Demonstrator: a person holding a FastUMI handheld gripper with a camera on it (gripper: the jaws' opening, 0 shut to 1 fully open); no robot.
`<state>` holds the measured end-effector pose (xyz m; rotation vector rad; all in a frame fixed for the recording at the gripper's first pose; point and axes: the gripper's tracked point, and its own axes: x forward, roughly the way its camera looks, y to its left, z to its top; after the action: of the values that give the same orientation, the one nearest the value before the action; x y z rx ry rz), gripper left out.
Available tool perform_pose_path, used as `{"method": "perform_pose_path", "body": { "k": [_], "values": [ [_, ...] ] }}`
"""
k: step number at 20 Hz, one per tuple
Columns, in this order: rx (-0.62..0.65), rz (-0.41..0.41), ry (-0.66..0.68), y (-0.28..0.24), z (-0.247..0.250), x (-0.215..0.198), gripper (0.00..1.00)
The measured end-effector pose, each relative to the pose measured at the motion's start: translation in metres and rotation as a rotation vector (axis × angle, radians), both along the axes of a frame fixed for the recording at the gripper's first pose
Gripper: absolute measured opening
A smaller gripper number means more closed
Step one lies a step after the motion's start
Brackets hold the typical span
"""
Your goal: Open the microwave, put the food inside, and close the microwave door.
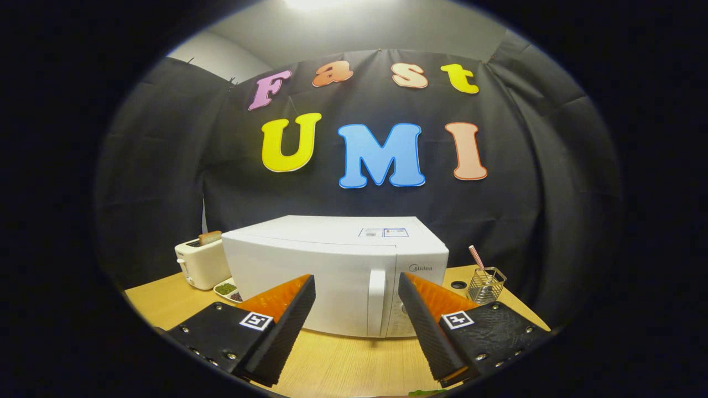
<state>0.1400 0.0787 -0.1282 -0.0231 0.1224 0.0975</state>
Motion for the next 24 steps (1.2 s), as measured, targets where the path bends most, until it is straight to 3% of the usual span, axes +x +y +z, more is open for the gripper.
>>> {"method": "perform_pose_path", "body": {
  "k": [8,11,13,14,17,18,19,20,21,22,23,24],
  "values": [
    [0.013,-0.087,0.089,-0.013,-0.047,0.054,0.95],
    [0.016,-0.124,0.115,-0.021,-0.058,0.066,0.89],
    [-0.034,-0.173,0.130,-0.030,-0.063,0.069,0.69],
    [-0.035,-0.155,0.139,-0.023,-0.065,0.067,0.64],
    [0.020,-0.125,0.144,-0.017,-0.065,0.069,0.40],
    [0.047,-0.140,0.151,-0.023,-0.066,0.067,0.40],
    [0.057,-0.150,0.154,-0.022,-0.065,0.067,0.28],
    [0.058,-0.167,0.147,-0.019,-0.064,0.068,0.28],
    [0.038,-0.178,0.145,-0.019,-0.066,0.068,0.19],
    [0.035,-0.197,0.135,-0.019,-0.065,0.068,0.19],
    [0.037,-0.207,0.131,-0.020,-0.067,0.070,0.13],
    [0.049,-0.216,0.135,-0.020,-0.068,0.068,0.13]
  ]
}}
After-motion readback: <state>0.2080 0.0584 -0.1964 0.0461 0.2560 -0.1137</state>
